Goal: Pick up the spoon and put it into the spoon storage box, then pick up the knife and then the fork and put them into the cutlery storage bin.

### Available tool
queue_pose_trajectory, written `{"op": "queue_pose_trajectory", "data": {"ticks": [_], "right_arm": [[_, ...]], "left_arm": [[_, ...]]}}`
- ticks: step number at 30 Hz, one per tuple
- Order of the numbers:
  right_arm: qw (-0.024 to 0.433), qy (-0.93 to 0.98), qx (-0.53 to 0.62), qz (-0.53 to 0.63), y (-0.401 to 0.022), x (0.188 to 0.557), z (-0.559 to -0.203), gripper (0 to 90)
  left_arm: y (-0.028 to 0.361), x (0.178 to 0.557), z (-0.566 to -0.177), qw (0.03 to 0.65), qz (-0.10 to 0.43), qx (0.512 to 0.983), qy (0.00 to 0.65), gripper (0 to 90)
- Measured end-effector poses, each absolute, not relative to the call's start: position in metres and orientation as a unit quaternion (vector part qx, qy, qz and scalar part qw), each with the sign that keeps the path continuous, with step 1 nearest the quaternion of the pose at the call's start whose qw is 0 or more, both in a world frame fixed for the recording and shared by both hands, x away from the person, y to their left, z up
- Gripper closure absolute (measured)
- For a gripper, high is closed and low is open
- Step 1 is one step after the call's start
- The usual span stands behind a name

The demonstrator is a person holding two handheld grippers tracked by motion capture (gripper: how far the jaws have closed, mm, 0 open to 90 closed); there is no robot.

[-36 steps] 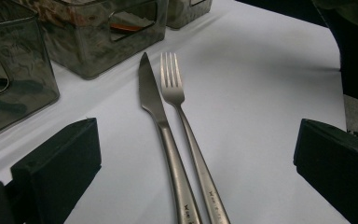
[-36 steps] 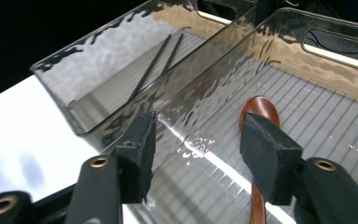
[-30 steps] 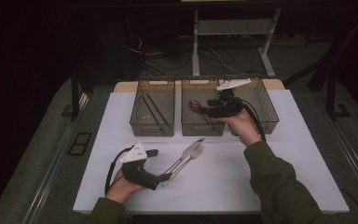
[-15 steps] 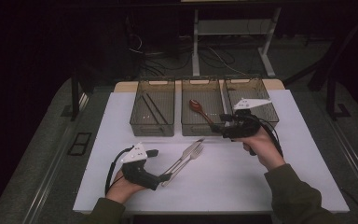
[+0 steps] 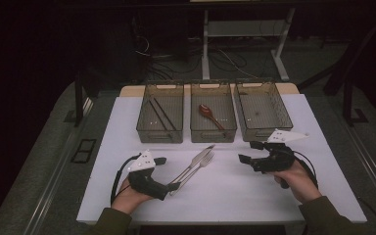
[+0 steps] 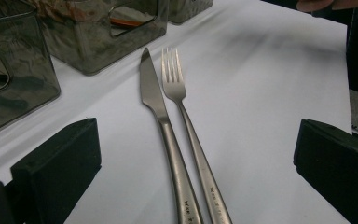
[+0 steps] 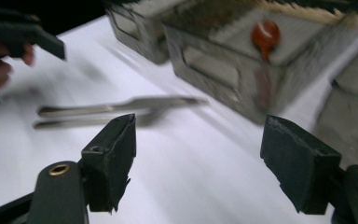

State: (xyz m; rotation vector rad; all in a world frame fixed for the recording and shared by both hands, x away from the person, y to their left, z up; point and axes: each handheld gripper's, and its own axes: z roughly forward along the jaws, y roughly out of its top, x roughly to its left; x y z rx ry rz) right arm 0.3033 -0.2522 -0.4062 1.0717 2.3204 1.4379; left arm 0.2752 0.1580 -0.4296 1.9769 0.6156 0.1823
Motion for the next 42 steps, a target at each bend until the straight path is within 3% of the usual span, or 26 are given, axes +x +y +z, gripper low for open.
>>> {"op": "queue_pose_trajectory", "data": {"ticks": [11, 19, 30, 42], "right_arm": [[0.111, 0.786, 0.364, 0.486, -0.275, 0.277, -0.426, 21.0], [0.112, 0.791, 0.374, 0.471, -0.288, 0.264, -0.437, 20.5], [0.111, 0.795, 0.371, 0.467, -0.29, 0.256, -0.439, 20.4], [0.11, 0.799, 0.368, 0.463, -0.288, 0.257, -0.441, 20.5]], "left_arm": [[0.156, 0.274, -0.427, 0.504, 0.084, 0.819, 0.26, 0.0], [0.144, 0.278, -0.428, 0.493, 0.083, 0.825, 0.264, 17.9], [0.119, 0.289, -0.434, 0.467, 0.069, 0.836, 0.281, 53.4], [0.09, 0.293, -0.448, 0.418, 0.085, 0.857, 0.29, 70.3]]}}
